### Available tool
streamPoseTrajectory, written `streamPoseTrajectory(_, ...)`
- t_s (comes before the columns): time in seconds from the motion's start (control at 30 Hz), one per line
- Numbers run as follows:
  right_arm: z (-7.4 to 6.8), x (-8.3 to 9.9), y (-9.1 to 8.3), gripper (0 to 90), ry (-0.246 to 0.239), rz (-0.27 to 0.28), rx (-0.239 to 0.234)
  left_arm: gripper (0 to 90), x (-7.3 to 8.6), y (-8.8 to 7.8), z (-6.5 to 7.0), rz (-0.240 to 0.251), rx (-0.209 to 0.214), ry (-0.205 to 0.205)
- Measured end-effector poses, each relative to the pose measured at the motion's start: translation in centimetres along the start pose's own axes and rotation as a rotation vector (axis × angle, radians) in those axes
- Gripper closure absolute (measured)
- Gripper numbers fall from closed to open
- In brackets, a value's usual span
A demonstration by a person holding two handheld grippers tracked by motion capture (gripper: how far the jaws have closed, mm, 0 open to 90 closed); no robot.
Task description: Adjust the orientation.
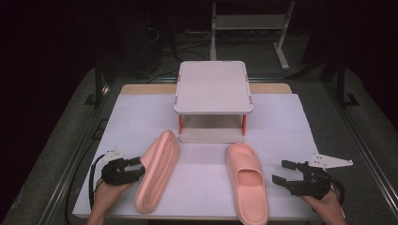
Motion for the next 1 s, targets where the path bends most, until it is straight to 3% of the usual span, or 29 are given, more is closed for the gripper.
streamPoseTrajectory(1.0,-0.19,0.05,0.26,20.0,-0.003,-0.01,-0.008,44.6,-1.02,0.69,0.58,0.041,0.026,-0.012)
Point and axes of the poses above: each handheld gripper's, and its own axes: y roughly forward along the jaws, x roughly out of its underside, z roughly to its right, the point moved 6 cm from there along y, roughly forward along the jaws, and after that the axes turned 15 degrees about y, right-handed, at the moved point
